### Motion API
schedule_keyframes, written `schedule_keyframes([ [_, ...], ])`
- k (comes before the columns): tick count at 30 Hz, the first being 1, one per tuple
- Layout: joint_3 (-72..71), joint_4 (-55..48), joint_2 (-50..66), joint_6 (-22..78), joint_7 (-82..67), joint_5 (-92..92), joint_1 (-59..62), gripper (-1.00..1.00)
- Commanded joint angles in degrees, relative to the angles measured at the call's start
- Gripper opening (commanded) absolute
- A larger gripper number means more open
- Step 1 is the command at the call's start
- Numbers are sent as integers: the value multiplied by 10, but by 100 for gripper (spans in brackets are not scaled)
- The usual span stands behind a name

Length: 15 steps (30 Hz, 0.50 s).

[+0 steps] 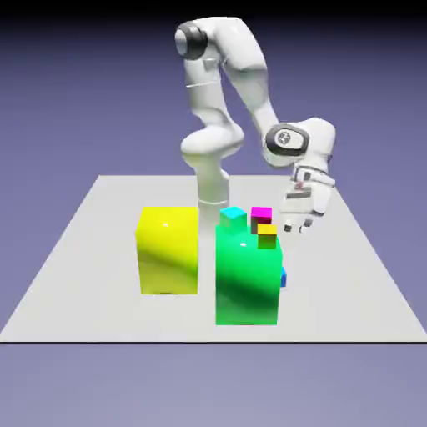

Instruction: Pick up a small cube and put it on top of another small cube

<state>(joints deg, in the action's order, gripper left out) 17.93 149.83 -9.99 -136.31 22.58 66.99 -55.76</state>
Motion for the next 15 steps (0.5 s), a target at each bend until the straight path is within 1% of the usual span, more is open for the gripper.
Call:
schedule_keyframes([
  [1,7,-3,9,14,-5,25,-20,0],
  [10,64,-25,85,134,-43,249,-191,0],
  [15,82,40,131,171,82,369,-219,0],
])
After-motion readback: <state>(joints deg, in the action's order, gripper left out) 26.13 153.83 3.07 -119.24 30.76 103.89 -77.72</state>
